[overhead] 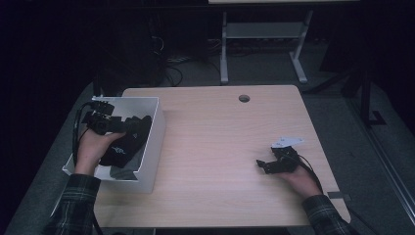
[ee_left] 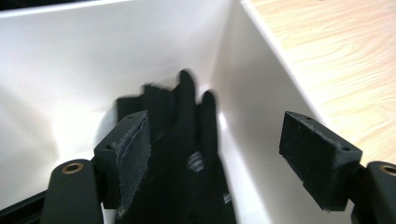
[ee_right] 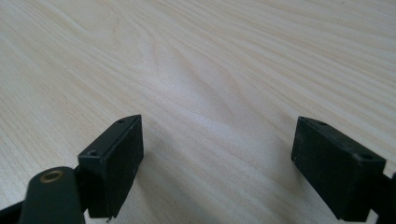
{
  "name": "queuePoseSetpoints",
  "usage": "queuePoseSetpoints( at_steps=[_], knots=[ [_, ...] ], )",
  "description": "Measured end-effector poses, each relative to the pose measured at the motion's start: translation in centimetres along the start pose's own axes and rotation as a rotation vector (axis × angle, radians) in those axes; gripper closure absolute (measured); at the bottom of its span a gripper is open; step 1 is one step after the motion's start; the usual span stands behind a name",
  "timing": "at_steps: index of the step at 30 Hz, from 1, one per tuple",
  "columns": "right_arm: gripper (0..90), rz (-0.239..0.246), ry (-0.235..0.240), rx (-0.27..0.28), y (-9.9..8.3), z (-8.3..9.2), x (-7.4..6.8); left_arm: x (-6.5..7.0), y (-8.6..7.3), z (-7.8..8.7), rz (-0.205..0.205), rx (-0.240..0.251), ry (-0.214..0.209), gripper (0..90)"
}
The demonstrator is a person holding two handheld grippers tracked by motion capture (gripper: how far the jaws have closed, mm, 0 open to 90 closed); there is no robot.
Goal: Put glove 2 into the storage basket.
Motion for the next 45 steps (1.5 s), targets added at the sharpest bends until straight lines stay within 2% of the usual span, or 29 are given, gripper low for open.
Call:
queuePoseSetpoints(
  at_steps=[2, 3, 5, 6, 8, 9, 10, 11, 13, 14, 15, 20, 25, 30, 39, 45],
  knots=[
    [16.8, -0.003, 0.001, -0.001, 0.0, 0.0, 0.0, 0.8, 0.5, -0.2, -0.009, 0.009, -0.014, 23.9],
    [16.8, 0.002, 0.000, 0.001, 0.0, 0.0, 0.0, 1.6, 1.1, -0.6, -0.028, 0.016, -0.026, 23.9],
    [16.8, 0.002, 0.000, 0.002, 0.0, 0.0, 0.0, 2.5, 1.6, -0.8, -0.045, 0.018, -0.041, 23.7],
    [16.8, 0.002, 0.000, 0.002, 0.0, 0.0, 0.0, 2.5, 1.6, -0.8, -0.045, 0.018, -0.041, 23.7],
    [16.8, 0.003, 0.001, 0.002, 0.0, 0.0, 0.0, 3.4, 2.1, -1.1, -0.059, 0.026, -0.060, 23.6],
    [16.8, 0.004, 0.001, 0.001, 0.0, 0.0, 0.0, 4.3, 2.5, -1.3, -0.072, 0.032, -0.074, 23.6],
    [16.8, 0.004, 0.001, 0.001, 0.0, 0.0, 0.0, 4.3, 2.5, -1.3, -0.072, 0.032, -0.074, 23.6],
    [16.8, 0.004, 0.001, 0.002, 0.0, 0.0, 0.0, 5.1, 2.8, -1.5, -0.081, 0.043, -0.088, 23.6],
    [16.8, 0.003, 0.001, 0.002, 0.0, 0.0, 0.0, 5.4, 2.9, -1.6, -0.089, 0.044, -0.094, 23.6],
    [16.8, 0.003, 0.001, 0.002, 0.0, 0.0, 0.0, 6.2, 3.2, -1.7, -0.098, 0.051, -0.109, 23.6],
    [16.8, 0.003, 0.001, 0.002, 0.0, 0.0, 0.0, 6.2, 3.2, -1.7, -0.098, 0.051, -0.109, 23.6],
    [16.8, 0.003, 0.001, 0.002, 0.0, 0.0, 0.0, 8.0, 3.7, -2.2, -0.127, 0.063, -0.148, 23.5],
    [16.8, 0.004, 0.001, 0.002, 0.0, 0.0, 0.0, 9.2, 3.9, -2.5, -0.143, 0.073, -0.176, 23.2],
    [16.8, 0.003, 0.001, 0.002, 0.0, 0.0, 0.0, 11.0, 3.8, -3.3, -0.167, 0.073, -0.224, 22.9],
    [16.8, 0.005, 0.004, 0.002, 0.0, 0.0, 0.0, 13.1, 3.3, -4.6, -0.190, 0.071, -0.256, 22.5],
    [16.8, 0.007, 0.005, 0.000, 0.0, 0.0, -0.1, 15.0, 2.4, -5.7, -0.227, 0.073, -0.275, 22.2]
  ],
)
Point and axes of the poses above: each handheld gripper's, and its own axes: z roughly backward along the jaws, y roughly out of its top, x roughly to its right, the point moved 4 cm from there along -z, roughly forward along the jaws, and after that the axes turned 4 degrees about -z, right-handed, at the moved point
